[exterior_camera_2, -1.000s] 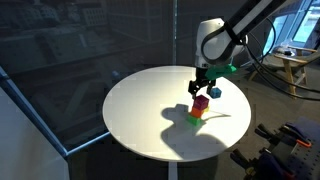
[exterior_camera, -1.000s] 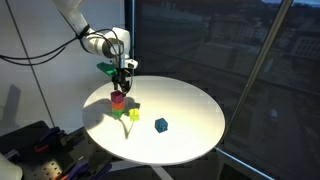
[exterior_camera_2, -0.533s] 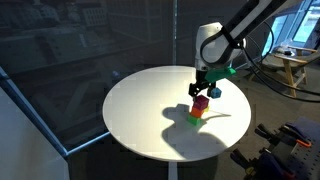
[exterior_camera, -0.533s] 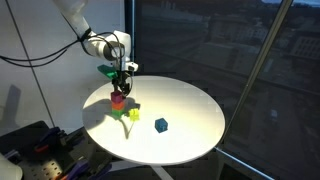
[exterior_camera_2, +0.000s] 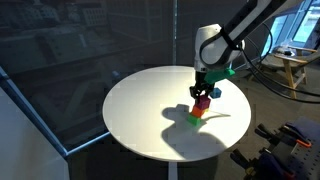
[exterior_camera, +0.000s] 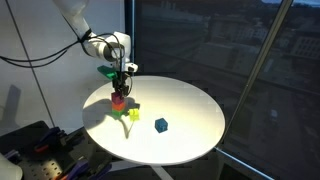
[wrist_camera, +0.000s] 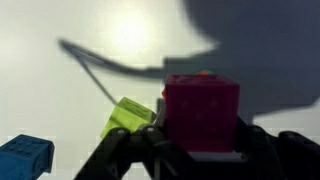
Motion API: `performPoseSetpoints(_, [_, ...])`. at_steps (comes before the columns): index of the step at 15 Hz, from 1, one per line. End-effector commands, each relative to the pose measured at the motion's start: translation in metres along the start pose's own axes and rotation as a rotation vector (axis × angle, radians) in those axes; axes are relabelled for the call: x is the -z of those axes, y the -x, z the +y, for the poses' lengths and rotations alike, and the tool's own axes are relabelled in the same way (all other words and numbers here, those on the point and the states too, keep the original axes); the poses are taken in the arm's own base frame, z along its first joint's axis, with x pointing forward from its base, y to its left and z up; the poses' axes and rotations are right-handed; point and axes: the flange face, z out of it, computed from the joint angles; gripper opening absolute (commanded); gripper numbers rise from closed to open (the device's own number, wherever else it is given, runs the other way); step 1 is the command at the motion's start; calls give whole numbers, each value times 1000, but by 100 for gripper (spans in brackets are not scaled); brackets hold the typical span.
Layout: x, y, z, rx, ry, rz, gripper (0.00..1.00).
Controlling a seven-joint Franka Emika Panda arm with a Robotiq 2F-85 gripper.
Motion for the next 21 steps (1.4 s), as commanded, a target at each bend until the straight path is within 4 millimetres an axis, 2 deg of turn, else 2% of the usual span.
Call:
performPoseSetpoints(1, [10,-4,-5,2,11,-12,31])
performPoseSetpoints(11, [56,-12,-3,1,11,-2,29])
performPoseSetpoints(16, [66,-20,18,-40,12,15,29])
performPoseSetpoints(21, [65,-26,42,-83,15,18,29])
